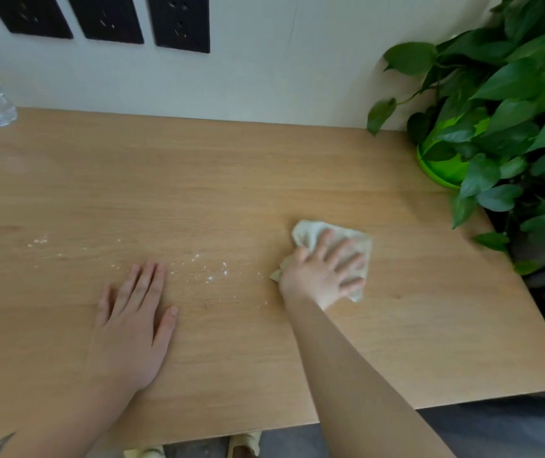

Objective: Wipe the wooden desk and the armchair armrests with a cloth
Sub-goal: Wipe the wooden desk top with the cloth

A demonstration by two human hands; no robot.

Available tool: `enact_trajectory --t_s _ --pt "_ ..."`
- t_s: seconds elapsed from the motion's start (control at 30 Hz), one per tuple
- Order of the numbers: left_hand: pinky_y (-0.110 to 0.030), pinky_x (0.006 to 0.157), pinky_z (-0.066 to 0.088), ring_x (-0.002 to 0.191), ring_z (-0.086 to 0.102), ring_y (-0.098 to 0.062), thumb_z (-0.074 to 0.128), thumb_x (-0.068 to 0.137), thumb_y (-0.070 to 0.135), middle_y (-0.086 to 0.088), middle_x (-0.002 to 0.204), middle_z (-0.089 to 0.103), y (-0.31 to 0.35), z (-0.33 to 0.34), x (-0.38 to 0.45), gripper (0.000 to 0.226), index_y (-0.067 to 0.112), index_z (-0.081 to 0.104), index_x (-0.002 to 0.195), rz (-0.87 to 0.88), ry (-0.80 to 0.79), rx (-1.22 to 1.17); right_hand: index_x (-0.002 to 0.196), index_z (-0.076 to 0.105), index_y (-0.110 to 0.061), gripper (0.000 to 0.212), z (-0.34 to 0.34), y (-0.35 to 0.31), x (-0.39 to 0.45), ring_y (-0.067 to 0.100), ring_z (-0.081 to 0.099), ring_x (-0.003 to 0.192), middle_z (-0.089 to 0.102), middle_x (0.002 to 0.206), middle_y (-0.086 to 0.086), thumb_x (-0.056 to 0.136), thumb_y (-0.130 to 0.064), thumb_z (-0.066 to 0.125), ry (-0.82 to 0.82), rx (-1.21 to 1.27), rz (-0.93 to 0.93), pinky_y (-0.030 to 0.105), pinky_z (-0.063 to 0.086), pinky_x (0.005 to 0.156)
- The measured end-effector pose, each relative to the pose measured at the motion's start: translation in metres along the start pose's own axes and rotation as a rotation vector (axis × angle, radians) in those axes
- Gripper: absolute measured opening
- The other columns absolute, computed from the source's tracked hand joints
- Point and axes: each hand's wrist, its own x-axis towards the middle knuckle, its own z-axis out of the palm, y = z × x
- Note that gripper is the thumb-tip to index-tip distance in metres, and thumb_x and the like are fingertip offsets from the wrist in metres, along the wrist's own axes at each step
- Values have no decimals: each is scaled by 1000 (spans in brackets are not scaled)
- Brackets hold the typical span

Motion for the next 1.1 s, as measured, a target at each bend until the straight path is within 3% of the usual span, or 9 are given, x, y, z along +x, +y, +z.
enact_trajectory --t_s 0.2,0.3,0.43,0.57,0.63,0.8,0.97,1.03,1.1 --pt "-40 120 -2 145 -8 -7 6 87 57 12 156 -1 0 0 0 72 23 -2 150 -33 13 -7 149 -19 -37 70 3 13 -25 34 -31 141 -27 157 4 86 -53 6 -135 -386 -859 57 -13 113" --pt "-40 120 -2 145 -11 -6 5 89 56 11 158 -2 -5 4 0 71 23 -3 150 -28 17 6 147 -19 -42 67 -18 82 -9 25 -32 141 -23 159 -3 89 -52 12 -173 -424 -1048 52 -14 116" --pt "-39 120 -4 146 -7 -7 9 91 56 8 159 3 -11 8 -4 70 22 3 152 -41 48 -5 149 -15 -39 61 -35 118 15 27 -21 145 -16 161 0 92 -48 3 -32 -352 -571 52 -4 117" --pt "-34 118 -8 146 -9 -5 8 91 57 7 160 3 -21 14 -12 70 24 1 152 -107 89 -12 154 -5 -26 60 -23 26 16 40 -14 145 -12 161 12 99 -44 12 23 -80 -1 64 -5 112" --pt "-33 118 -9 145 -9 -5 7 91 57 7 160 2 -23 16 -14 69 24 -1 151 -136 107 -10 154 -6 -23 61 -8 -33 6 43 -18 143 -16 159 15 99 -43 14 -46 19 41 66 -10 108" --pt "-37 119 -4 146 -3 -9 9 91 54 4 160 6 -25 14 -23 71 19 6 152 -147 109 -38 150 -17 -28 62 38 -103 -59 41 -27 140 -27 157 11 100 -45 15 -190 -215 -499 63 -14 108" --pt "-37 120 -3 145 -11 -4 9 93 54 9 160 -2 -54 4 -43 67 23 0 152 -36 36 -12 146 -17 -45 61 5 -8 -38 23 -30 142 -24 158 -5 98 -48 20 -279 -489 -1307 49 -19 114" --pt "-33 118 -9 144 -16 -3 7 93 55 12 159 -7 -68 -2 -50 65 26 -5 151 42 -8 12 146 -16 -49 61 -19 42 -12 18 -28 143 -22 158 -10 95 -52 17 -292 -581 -1402 45 -19 114" --pt "-31 117 -13 143 -20 -1 3 93 57 14 158 -13 -83 -8 -55 65 29 -12 150 119 -50 42 146 -15 -48 59 -33 81 0 17 -26 144 -17 160 -10 93 -54 10 -232 -588 -1254 46 -12 117"
